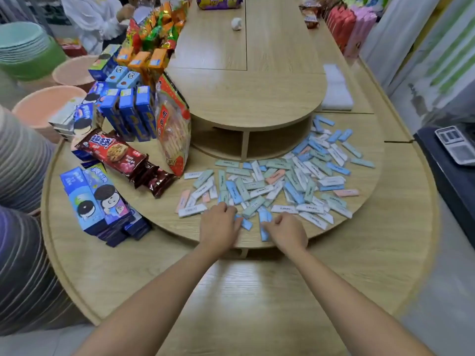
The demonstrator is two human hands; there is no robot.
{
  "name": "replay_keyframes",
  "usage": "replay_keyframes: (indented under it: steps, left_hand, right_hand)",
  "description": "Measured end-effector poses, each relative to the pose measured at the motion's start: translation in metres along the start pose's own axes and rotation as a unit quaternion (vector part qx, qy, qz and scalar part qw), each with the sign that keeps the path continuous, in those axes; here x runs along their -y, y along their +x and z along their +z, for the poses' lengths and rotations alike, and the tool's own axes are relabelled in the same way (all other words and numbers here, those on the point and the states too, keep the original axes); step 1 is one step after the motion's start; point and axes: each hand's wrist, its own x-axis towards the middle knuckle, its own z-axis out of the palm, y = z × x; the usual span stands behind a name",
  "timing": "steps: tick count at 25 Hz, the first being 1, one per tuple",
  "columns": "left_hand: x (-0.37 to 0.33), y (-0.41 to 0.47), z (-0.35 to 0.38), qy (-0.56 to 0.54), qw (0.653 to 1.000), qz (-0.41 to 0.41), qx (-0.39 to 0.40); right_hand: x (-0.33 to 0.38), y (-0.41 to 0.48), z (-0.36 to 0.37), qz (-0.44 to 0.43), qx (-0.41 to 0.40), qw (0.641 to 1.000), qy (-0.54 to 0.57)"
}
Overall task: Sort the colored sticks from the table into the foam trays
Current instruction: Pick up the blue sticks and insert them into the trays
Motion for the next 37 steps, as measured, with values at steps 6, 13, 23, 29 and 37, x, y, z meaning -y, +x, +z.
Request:
replay_keyframes:
  steps: [6, 13, 23, 29, 37]
  left_hand:
    - [-0.026, -0.004, 0.012, -0.050, 0.984, -0.167, 0.045]
    - [-0.038, -0.005, 0.015, -0.097, 0.971, -0.217, 0.019]
    - [-0.027, -0.039, 0.007, -0.358, 0.921, -0.150, -0.036]
    - [-0.071, -0.070, -0.009, -0.475, 0.877, -0.033, 0.066]
    - [-0.247, -0.097, 0.031, -0.491, 0.851, 0.063, 0.173]
  right_hand:
    - [-0.007, 0.002, 0.013, 0.011, -0.017, 0.998, -0.060]
    - [-0.022, 0.000, 0.012, -0.037, -0.001, 0.999, -0.018]
    - [-0.046, -0.030, -0.034, -0.069, 0.006, 0.920, 0.385]
    - [-0.103, -0.077, -0.058, -0.019, 0.024, 0.869, 0.494]
    - [-0.243, -0.080, -0.165, -0.023, -0.028, 0.861, 0.507]
